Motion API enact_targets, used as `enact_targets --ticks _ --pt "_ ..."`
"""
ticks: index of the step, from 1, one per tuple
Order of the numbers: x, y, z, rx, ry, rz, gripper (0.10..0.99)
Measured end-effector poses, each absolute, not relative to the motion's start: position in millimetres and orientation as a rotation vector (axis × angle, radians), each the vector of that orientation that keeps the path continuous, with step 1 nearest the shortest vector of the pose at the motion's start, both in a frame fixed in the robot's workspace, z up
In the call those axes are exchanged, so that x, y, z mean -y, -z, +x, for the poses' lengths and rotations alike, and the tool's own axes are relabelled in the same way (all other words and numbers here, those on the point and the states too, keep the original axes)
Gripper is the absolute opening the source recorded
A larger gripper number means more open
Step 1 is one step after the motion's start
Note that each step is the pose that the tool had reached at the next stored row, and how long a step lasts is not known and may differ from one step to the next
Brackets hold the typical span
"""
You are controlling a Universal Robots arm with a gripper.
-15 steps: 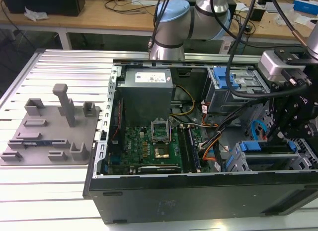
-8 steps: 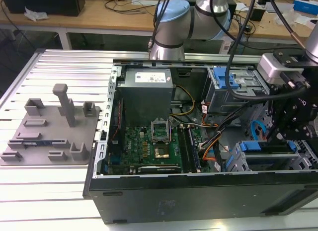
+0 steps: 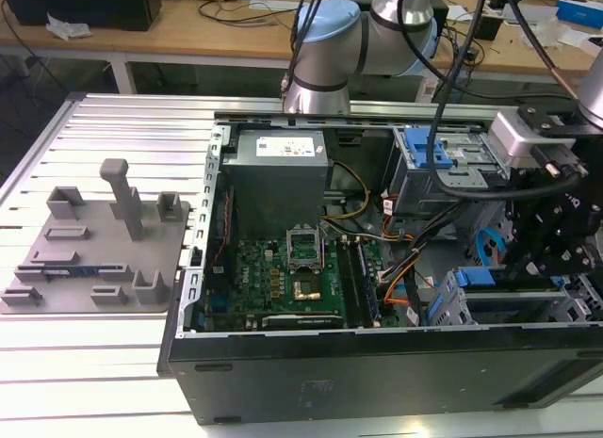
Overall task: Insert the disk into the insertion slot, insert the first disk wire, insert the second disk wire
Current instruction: 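Insert the second disk wire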
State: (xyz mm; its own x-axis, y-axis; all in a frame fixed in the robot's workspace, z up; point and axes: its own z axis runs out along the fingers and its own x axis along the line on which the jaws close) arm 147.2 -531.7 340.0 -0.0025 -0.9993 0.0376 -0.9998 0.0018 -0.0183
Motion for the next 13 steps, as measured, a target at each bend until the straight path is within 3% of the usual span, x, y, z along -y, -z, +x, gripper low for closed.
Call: enact_targets --ticks 5,6,9,13 --pt "527.4 -370.0 147.2 2.213 -0.062 2.209 0.298" --pt "526.0 -374.7 147.2 2.213 -0.063 2.209 0.282" --pt "521.9 -392.8 147.2 2.213 -0.063 2.209 0.106" --pt "521.0 -395.4 147.2 2.213 -0.063 2.208 0.106"
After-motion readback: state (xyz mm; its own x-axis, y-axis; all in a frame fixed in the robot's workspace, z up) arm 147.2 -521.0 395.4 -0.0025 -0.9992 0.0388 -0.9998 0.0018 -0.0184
